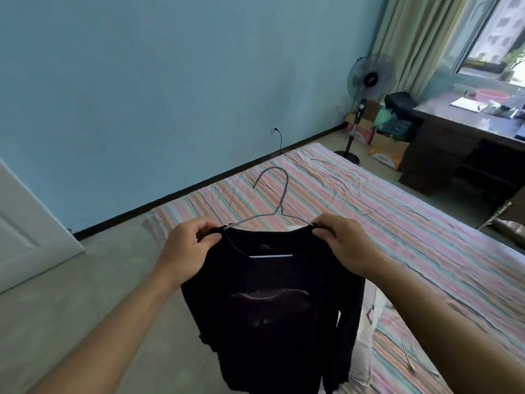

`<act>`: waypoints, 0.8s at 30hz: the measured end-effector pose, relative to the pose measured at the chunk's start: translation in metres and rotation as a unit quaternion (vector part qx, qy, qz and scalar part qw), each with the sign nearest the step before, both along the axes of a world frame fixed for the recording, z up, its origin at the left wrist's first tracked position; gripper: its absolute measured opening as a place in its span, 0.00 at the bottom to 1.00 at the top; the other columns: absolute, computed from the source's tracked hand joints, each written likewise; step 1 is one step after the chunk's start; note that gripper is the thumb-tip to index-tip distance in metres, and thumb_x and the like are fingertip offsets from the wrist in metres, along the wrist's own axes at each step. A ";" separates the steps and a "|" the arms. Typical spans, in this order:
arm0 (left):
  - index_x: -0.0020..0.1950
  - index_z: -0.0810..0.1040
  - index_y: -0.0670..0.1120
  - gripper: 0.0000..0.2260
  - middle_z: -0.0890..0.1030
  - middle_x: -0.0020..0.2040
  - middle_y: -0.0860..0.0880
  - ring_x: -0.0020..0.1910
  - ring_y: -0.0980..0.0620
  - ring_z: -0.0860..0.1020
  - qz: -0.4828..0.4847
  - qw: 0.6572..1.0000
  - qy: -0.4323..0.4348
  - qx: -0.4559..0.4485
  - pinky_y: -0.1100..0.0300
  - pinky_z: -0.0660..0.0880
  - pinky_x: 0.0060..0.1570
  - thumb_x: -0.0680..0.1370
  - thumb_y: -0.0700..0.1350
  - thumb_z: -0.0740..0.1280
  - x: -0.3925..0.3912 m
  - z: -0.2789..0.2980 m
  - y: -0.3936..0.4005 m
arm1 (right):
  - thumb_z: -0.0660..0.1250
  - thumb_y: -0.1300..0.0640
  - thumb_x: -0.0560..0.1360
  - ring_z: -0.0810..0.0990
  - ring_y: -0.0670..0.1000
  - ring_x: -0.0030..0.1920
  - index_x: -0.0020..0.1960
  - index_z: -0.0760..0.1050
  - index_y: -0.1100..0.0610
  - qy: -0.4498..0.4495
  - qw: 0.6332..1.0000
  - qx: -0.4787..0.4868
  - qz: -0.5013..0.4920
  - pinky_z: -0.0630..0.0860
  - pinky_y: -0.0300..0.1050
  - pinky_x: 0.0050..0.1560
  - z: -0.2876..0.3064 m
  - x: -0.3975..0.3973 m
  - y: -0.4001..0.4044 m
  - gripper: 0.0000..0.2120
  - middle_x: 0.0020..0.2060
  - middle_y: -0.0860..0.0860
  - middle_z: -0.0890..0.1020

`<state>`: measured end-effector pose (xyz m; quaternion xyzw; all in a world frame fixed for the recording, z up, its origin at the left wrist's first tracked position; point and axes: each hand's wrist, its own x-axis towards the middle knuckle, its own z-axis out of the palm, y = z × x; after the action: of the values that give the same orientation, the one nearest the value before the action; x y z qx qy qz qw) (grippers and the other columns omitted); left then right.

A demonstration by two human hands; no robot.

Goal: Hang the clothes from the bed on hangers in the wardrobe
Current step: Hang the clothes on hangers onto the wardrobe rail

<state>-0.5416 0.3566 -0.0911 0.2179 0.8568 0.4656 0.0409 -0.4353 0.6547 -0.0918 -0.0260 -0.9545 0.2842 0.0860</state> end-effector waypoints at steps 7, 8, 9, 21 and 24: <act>0.44 0.81 0.55 0.07 0.81 0.35 0.57 0.34 0.62 0.78 0.043 0.996 0.064 -0.040 0.64 0.71 0.37 0.76 0.42 0.71 0.047 0.078 -0.081 | 0.57 0.54 0.84 0.75 0.41 0.41 0.48 0.68 0.44 0.044 0.993 0.087 0.071 0.69 0.37 0.41 0.074 0.010 -0.071 0.08 0.40 0.38 0.75; 0.44 0.82 0.55 0.07 0.82 0.35 0.59 0.34 0.62 0.78 0.044 0.996 0.069 -0.039 0.64 0.71 0.38 0.76 0.43 0.72 0.054 0.089 -0.091 | 0.57 0.54 0.84 0.75 0.41 0.40 0.47 0.68 0.44 0.050 0.992 0.084 0.082 0.68 0.36 0.40 0.082 0.009 -0.080 0.09 0.40 0.38 0.75; 0.45 0.82 0.56 0.06 0.82 0.35 0.58 0.34 0.63 0.78 0.046 0.995 0.073 -0.042 0.64 0.70 0.38 0.76 0.44 0.72 0.061 0.099 -0.102 | 0.58 0.55 0.84 0.75 0.41 0.40 0.47 0.68 0.44 0.056 0.991 0.082 0.091 0.67 0.35 0.39 0.090 0.008 -0.089 0.09 0.39 0.39 0.75; 0.41 0.81 0.53 0.07 0.81 0.35 0.54 0.34 0.56 0.79 0.173 0.976 0.130 -0.018 0.54 0.75 0.40 0.78 0.45 0.68 0.130 0.162 -0.215 | 0.65 0.57 0.80 0.76 0.44 0.39 0.45 0.76 0.50 0.092 0.959 0.030 0.265 0.69 0.33 0.40 0.172 -0.007 -0.190 0.05 0.35 0.44 0.79; 0.39 0.77 0.54 0.07 0.79 0.33 0.53 0.34 0.54 0.78 0.211 0.961 0.163 -0.076 0.52 0.76 0.39 0.77 0.49 0.69 0.146 0.170 -0.234 | 0.67 0.56 0.79 0.74 0.45 0.36 0.41 0.74 0.46 0.093 0.946 0.013 0.310 0.70 0.36 0.39 0.176 -0.019 -0.216 0.09 0.33 0.45 0.78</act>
<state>-0.3951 0.1223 0.0787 0.1013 0.9114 0.3551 -0.1816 -0.4543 0.4390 0.0844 0.2989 -0.9070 0.2851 0.0819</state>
